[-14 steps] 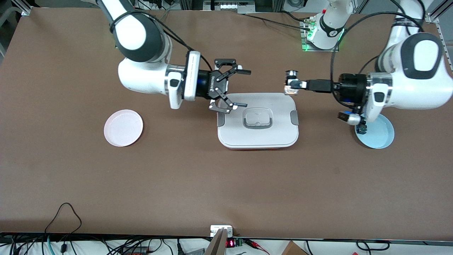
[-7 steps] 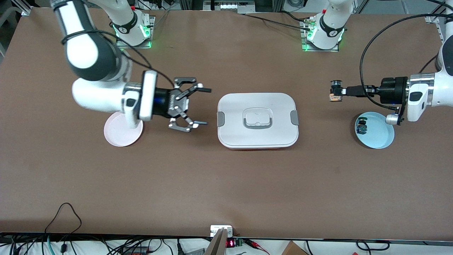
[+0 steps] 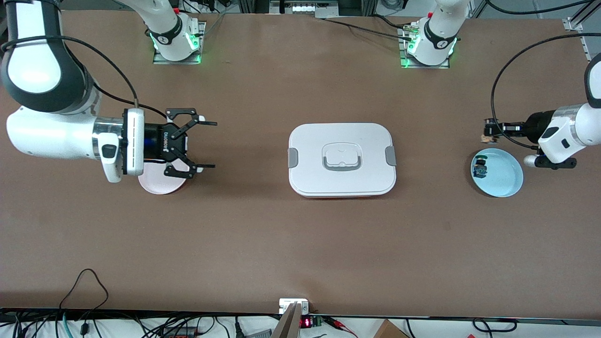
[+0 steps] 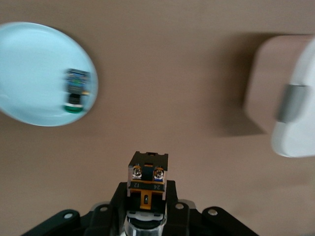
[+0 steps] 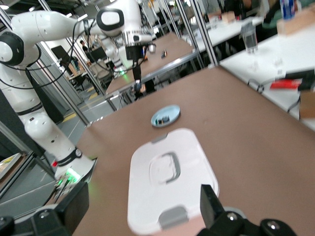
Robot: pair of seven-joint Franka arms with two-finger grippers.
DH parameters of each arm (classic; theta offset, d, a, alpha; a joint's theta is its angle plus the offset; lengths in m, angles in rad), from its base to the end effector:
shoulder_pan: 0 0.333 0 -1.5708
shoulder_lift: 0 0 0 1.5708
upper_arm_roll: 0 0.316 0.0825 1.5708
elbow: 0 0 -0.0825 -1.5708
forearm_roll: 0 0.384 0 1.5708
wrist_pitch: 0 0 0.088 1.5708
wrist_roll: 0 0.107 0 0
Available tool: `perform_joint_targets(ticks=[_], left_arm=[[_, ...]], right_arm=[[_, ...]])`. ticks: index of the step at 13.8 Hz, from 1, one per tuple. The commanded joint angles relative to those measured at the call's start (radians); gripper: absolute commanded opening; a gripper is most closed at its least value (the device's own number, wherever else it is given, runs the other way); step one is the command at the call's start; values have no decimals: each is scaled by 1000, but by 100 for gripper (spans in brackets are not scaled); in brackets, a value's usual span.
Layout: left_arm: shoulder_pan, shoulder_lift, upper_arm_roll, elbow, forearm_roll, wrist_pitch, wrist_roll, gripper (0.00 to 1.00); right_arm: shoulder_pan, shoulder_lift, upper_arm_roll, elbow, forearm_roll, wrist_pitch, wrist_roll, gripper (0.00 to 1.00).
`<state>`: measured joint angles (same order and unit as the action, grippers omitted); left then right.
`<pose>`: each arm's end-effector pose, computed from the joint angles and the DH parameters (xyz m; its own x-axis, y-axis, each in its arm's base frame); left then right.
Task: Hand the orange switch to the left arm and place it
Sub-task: 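Move the switch to the blue plate while the right gripper withdraws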
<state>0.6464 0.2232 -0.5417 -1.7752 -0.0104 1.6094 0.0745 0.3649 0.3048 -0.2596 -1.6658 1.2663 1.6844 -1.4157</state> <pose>0.5674 0.0754 0.4237 0.9412 -0.0047 -0.3379 0.0487 -0.9876 0.1492 0.6222 0.1764 0.4695 0.4592 0.3979 0.7942 0.8808 -0.0876 -0.4654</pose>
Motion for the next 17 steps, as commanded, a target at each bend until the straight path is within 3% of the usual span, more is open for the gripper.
perform_joint_targets(ticks=[1,3,8,13,15,17], left_arm=[[4,97,-7,-3,194,93,1,0],[-4,174,-10,-1,353,110,-88,0],[2,335,-9,11,609,230,-175,0],[9,416,17,11,725,296,-177,0],[9,432,17,11,760,296,-177,1],[15,436,17,11,776,297,-177,1]], right_arm=[[-9,-24,-7,-11,-91,-46,142,100],[-12,-38,-7,-9,-181,-46,286,100],[-8,-47,-6,11,-447,-43,695,100],[-6,-50,-4,14,-690,-45,1143,100],[-8,-50,-4,14,-859,-48,1256,100],[-20,-56,-10,14,-973,-93,1372,100]])
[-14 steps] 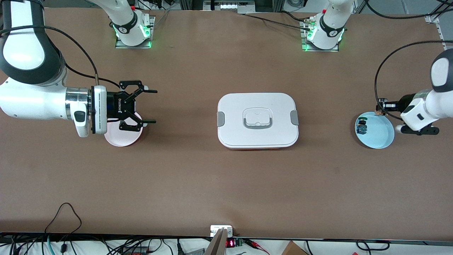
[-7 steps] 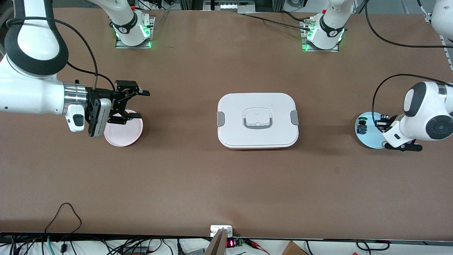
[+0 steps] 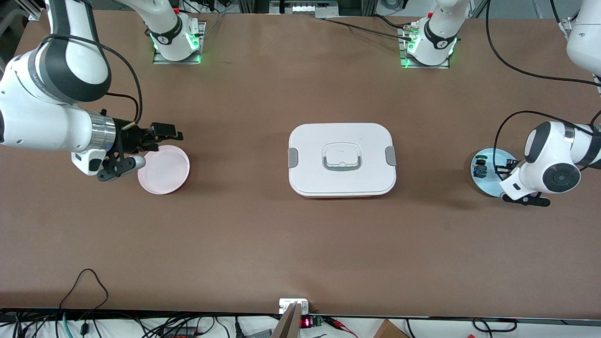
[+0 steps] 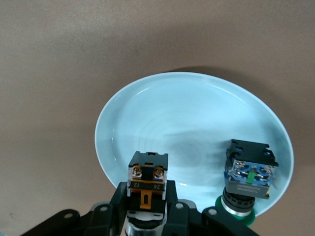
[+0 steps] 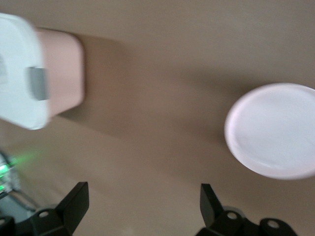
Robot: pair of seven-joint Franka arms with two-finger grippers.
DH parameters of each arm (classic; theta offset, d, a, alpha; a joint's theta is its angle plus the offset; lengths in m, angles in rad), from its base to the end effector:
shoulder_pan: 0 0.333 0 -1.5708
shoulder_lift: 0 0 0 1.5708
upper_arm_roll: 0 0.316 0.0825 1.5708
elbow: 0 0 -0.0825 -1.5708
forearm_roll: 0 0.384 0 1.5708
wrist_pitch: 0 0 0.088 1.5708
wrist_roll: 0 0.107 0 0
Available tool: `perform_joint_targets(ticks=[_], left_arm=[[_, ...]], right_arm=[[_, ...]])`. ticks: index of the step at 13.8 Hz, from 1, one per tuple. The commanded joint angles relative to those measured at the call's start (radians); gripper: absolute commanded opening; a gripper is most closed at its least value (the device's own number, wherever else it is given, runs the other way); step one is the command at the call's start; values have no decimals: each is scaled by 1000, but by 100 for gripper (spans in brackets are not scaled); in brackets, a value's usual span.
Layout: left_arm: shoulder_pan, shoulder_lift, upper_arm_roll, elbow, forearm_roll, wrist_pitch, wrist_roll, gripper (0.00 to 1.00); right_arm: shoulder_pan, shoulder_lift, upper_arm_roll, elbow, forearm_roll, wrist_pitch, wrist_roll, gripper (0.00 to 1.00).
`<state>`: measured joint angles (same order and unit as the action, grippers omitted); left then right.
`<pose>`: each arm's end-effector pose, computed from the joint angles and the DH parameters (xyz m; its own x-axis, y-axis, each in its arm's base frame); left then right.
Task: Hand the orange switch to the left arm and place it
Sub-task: 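Move the switch to the blue plate while the right gripper withdraws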
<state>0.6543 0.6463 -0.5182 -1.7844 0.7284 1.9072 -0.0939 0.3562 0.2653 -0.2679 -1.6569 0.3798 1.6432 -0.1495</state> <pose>0.5969 0.1485 0.2052 0.9183 -0.0726 -0.3892 -0.1854 -0.9475 -0.2606 0.6007 0.1038 0.4439 0.9559 0.1902 -0.2237 0.1121 -0.9405 -0.3208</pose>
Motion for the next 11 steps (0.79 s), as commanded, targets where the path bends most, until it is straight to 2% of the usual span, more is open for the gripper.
perform_joint_targets(ticks=[1,4,5,7,9,10,11], left_arm=[[7,24,-6,22,45,4,-9,2],[21,49,9,22,60,50,-9,6],[19,49,12,22,60,58,-9,6],[21,58,15,23,59,61,-9,12],[22,59,15,25,56,61,-9,34],[22,59,15,25,57,61,-9,60],[22,56,15,25,57,59,8,100]], right_arm=[[-19,-17,-10,8,-151,-80,129,100],[-46,-15,-13,104,-399,-126,119,100],[-62,-14,-13,132,-438,-128,111,100],[-127,-11,2,198,-435,-129,85,100],[-227,-12,96,241,-435,-131,74,100],[-293,-11,172,256,-435,-137,83,100],[-348,-15,235,256,-433,-138,93,100]])
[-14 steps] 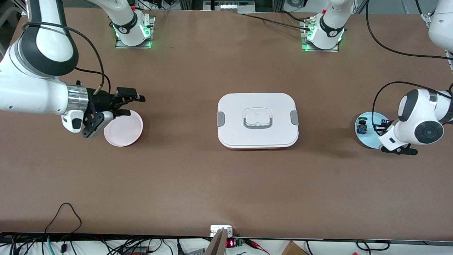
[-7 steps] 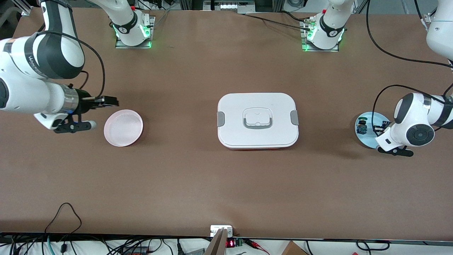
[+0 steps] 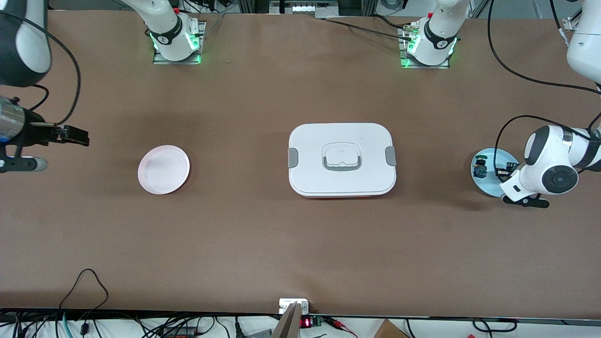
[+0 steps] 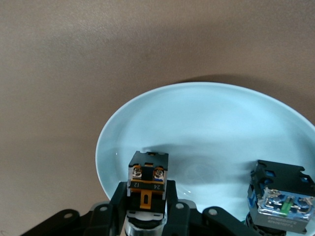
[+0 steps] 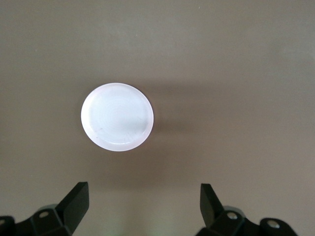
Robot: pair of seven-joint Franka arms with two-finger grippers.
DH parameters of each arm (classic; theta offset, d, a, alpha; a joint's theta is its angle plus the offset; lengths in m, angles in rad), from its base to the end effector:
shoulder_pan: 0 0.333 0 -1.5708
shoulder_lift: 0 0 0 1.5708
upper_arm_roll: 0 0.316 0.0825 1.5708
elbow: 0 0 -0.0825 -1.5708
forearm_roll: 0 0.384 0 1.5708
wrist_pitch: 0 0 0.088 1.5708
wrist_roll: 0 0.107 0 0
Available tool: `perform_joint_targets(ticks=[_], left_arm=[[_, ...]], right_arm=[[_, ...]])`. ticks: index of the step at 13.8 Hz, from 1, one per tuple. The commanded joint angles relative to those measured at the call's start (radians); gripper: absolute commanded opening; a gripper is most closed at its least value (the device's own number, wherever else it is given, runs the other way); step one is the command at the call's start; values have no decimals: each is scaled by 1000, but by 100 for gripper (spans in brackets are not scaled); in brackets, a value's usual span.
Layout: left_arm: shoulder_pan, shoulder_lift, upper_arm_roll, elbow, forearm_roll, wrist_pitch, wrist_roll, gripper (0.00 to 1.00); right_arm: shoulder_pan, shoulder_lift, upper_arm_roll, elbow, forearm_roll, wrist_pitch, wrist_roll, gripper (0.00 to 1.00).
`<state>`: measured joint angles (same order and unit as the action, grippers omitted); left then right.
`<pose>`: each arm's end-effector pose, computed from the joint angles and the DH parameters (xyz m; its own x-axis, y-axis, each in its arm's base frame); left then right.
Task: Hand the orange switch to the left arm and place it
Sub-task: 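Move the switch to the blue plate while the right gripper withdraws, then lower the switch onto the blue plate and open the left gripper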
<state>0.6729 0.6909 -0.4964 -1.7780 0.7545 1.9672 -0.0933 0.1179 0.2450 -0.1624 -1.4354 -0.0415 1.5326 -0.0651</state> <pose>0.5952 0.1677 0.1814 0.9262 -0.0721 -0.3702 -0.1748 -0.9518 -0.2521 0.6177 -0.0209 0.5428 0.9887 0.0184 -0.1489 0.0292 -0.9971 0.0709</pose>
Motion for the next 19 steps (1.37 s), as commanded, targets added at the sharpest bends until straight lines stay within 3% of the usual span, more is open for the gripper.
perform_joint_targets(ticks=[1,4,7,11,16,19], left_arm=[[4,10,-7,19,28,-4,7,100],[-1,1,-16,34,16,-13,-3,100],[4,-72,-56,57,-41,-85,6,100],[4,-166,-125,127,-168,-178,6,100],[-18,-191,-244,326,-169,-390,1,100],[-19,-192,-304,393,-172,-470,6,100]], right_arm=[[-148,2,170,30,-11,-26,11,100],[-147,-41,172,-17,17,-49,30,100],[-150,-176,172,-234,18,72,31,100],[-150,-196,173,-227,23,29,108,100],[-150,-204,170,-215,22,31,47,100],[-153,-204,170,-215,22,30,47,100]])
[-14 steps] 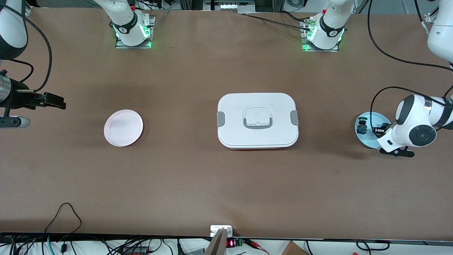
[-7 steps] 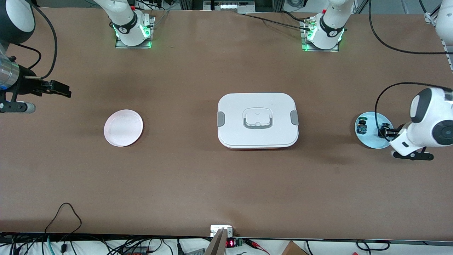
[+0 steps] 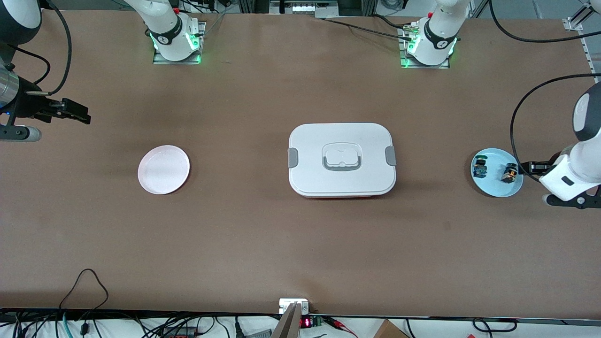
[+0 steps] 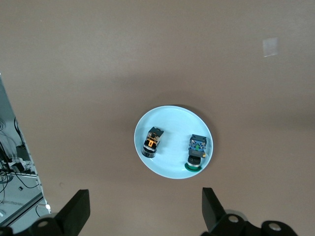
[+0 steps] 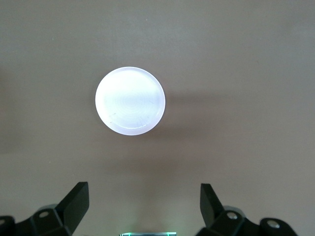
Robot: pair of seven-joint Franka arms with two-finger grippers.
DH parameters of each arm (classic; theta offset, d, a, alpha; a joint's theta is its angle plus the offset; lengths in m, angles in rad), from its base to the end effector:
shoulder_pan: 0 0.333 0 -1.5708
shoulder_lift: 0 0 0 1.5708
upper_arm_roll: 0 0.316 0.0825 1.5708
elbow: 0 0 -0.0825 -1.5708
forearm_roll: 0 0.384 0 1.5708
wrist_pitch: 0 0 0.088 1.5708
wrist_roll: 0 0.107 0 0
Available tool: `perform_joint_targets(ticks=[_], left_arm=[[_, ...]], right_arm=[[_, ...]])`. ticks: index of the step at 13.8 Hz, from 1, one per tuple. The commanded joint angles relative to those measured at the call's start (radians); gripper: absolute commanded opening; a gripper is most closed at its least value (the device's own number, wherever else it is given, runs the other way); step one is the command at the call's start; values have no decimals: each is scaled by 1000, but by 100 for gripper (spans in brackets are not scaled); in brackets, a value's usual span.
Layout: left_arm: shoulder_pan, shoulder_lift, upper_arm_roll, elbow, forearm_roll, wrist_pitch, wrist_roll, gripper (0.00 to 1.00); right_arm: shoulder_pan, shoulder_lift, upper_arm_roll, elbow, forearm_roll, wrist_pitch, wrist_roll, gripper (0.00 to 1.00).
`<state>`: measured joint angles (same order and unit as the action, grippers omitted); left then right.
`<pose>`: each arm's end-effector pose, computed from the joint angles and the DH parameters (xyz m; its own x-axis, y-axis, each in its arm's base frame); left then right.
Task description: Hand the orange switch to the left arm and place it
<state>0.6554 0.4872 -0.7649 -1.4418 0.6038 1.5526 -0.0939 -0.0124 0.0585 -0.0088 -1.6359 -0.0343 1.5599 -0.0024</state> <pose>0.6496 0.0756 0.4540 0.9766 -0.0276 -0.2134 -0.0874 -0.9570 -0.2766 0.5647 -0.0155 0.5604 0.9908 -0.0190 -0.1342 -0.0146 -0.9993 0.0342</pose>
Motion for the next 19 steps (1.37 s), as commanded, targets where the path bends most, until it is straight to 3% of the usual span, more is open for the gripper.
perform_joint_targets(ticks=[1,5,8,9,11,15,17,19], left_arm=[[-3,11,-59,75,-21,-65,6,100],[-33,-21,-94,130,-53,-100,5,100],[-86,-111,-77,141,-107,-156,6,100],[-106,-146,-41,142,-146,-161,8,100],[-202,-240,124,149,-278,-161,61,100],[-433,-360,589,118,-580,-163,210,100],[-477,-397,715,62,-686,-157,224,100],[-526,-427,768,-11,-688,-120,221,100]], right_arm=[[-23,-17,16,-15,14,3,-16,100],[-23,-17,15,-13,14,2,-19,100],[-21,-17,16,-13,14,0,-18,100],[-23,-17,16,-13,14,-1,-18,100],[-23,-16,16,-15,14,-1,-18,100],[-23,-14,16,-13,16,0,-18,100],[-23,-14,15,-13,14,0,-18,100],[-23,-14,16,-13,14,2,-18,100]])
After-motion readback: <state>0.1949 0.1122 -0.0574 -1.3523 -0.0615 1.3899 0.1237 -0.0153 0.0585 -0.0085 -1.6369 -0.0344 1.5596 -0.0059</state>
